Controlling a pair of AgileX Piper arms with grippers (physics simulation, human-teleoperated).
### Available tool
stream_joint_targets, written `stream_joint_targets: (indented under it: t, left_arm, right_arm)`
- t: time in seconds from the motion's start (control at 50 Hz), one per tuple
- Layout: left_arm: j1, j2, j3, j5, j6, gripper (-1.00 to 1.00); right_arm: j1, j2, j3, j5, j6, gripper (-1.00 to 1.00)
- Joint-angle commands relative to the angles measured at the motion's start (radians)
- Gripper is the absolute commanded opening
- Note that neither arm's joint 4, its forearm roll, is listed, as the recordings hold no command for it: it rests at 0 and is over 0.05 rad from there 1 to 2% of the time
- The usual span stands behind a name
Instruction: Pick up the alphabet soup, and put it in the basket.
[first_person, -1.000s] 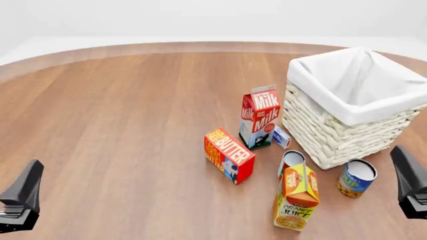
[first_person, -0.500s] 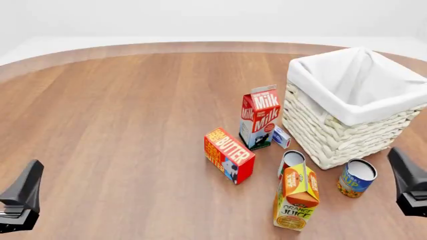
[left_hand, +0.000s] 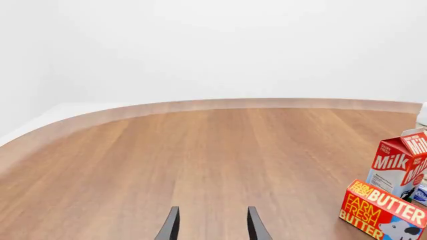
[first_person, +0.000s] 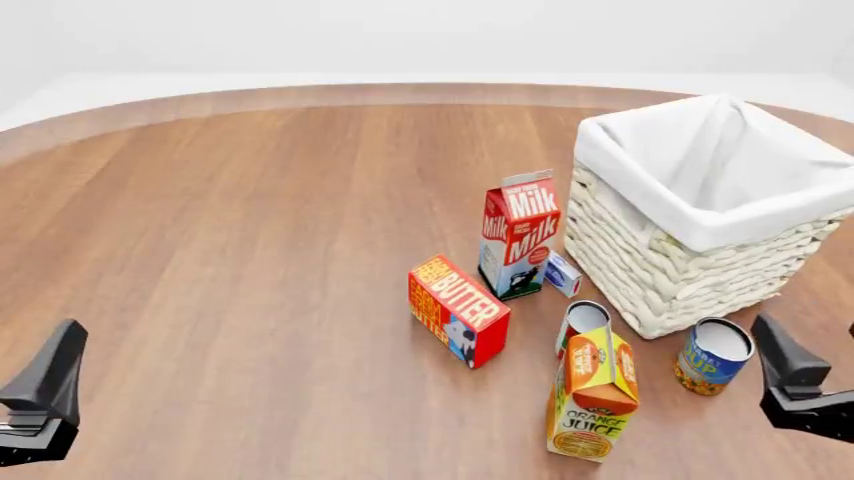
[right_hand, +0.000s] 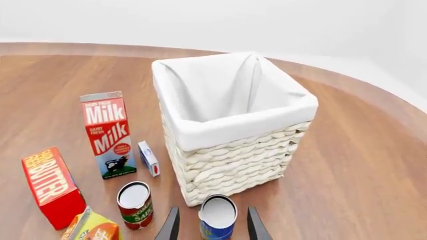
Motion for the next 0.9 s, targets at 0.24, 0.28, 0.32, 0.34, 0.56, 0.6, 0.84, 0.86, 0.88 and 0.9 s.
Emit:
stream_joint_targets:
  t: [0.24,0.28,0.32,0.34,0.56,0.6,0.84,0.86,0.88,0.9]
  left_arm:
    - [0.000,0.000,0.000,0.000,0.000,1.00]
    - [0.000,0.000,0.000,0.000,0.000,1.00]
    - [0.000,0.000,0.000,0.000,0.000,1.00]
    - [0.000,0.000,0.000,0.000,0.000,1.00]
    - [0.000,0.000,0.000,0.000,0.000,1.00]
    - [0.000,0.000,0.000,0.000,0.000,1.00]
    - [0.000,0.000,0.000,0.000,0.000,1.00]
    - [0.000,0.000,0.000,0.000,0.000,1.00]
    - [0.000,0.000,0.000,0.000,0.000,1.00]
    - [0.000,0.000,0.000,0.000,0.000,1.00]
  right_arm:
    - [-0.057,0.156,0.081,-0.185,0.003,1.00]
    - [-0.061,0.169,0.085,-0.199,0.004,1.00]
    - [-0.062,0.194,0.088,-0.221,0.005,1.00]
    - [-0.064,0.205,0.088,-0.231,0.006,1.00]
    - [-0.055,0.352,0.088,-0.358,0.016,1.00]
    - [-0.056,0.375,0.089,-0.377,0.019,1.00]
    - [-0.053,0.535,0.089,-0.501,0.034,1.00]
    - [-0.052,0.545,0.089,-0.508,0.036,1.00]
    - [-0.052,0.551,0.089,-0.511,0.037,1.00]
    - [-0.052,0.559,0.089,-0.516,0.037,1.00]
